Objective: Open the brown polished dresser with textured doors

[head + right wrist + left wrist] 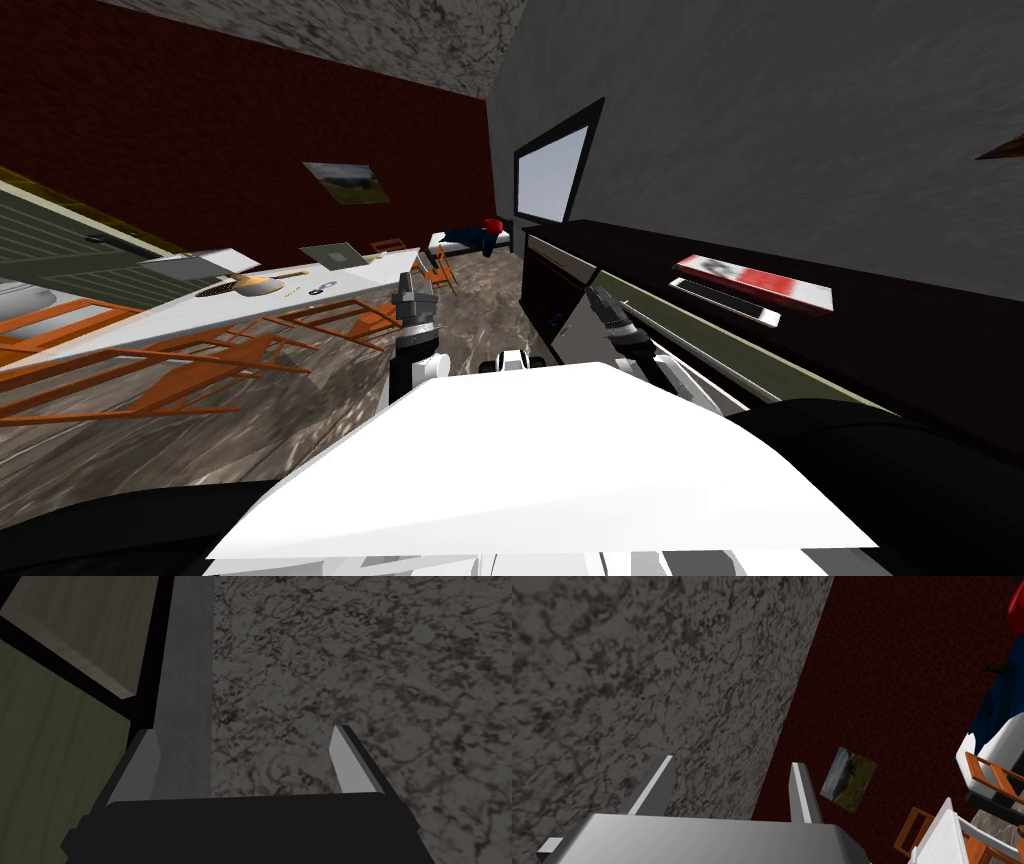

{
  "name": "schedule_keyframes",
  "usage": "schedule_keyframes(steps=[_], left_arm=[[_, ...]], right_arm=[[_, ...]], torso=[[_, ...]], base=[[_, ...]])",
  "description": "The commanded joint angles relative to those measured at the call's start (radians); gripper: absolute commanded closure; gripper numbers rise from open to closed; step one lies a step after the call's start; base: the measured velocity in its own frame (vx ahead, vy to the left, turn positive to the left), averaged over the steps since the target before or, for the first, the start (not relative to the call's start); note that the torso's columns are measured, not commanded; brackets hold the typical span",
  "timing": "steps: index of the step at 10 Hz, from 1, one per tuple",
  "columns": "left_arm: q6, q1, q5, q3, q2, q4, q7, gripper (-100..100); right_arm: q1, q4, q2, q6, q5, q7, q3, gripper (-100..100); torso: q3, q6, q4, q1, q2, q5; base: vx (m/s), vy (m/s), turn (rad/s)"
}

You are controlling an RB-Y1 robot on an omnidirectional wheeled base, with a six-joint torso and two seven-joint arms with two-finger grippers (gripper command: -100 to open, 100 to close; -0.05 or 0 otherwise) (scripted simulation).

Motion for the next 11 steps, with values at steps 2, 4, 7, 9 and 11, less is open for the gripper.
schedule_keyframes(steps=[2,4,7,9,11], left_arm=[[0.0,0.0,0.0,0.0,0.0,0.0,0.0,0],[0.0,0.0,0.0,0.0,0.0,0.0,0.0,0],[0.0,0.0,0.0,0.0,0.0,0.0,0.0,0],[0.0,0.0,0.0,0.0,0.0,0.0,0.0,0],[0.0,0.0,0.0,0.0,0.0,0.0,0.0,0]], right_arm=[[0.034,0.027,-0.07,0.008,0.089,0.069,-0.042,-100],[0.054,0.051,-0.132,0.021,0.154,0.118,-0.077,-100],[0.074,0.079,-0.2,0.035,0.225,0.168,-0.113,-100],[0.094,0.112,-0.269,0.051,0.289,0.217,-0.149,-100],[0.103,0.129,-0.309,0.059,0.329,0.242,-0.167,-100]], torso=[[0.001,0.0,0.0,0.002,0.001,0.0],[0.002,0.0,0.001,-0.002,0.003,-0.001],[-0.001,0.0,0.0,0.003,-0.001,0.001],[0.001,0.0,0.001,-0.002,0.002,-0.001],[0.0,0.0,0.0,0.002,0.0,0.0]], base=[[0.088,0.12,-0.017],[0.069,0.081,-0.02],[0.093,0.118,-0.021],[0.068,0.086,-0.017],[0.073,0.108,-0.019]])
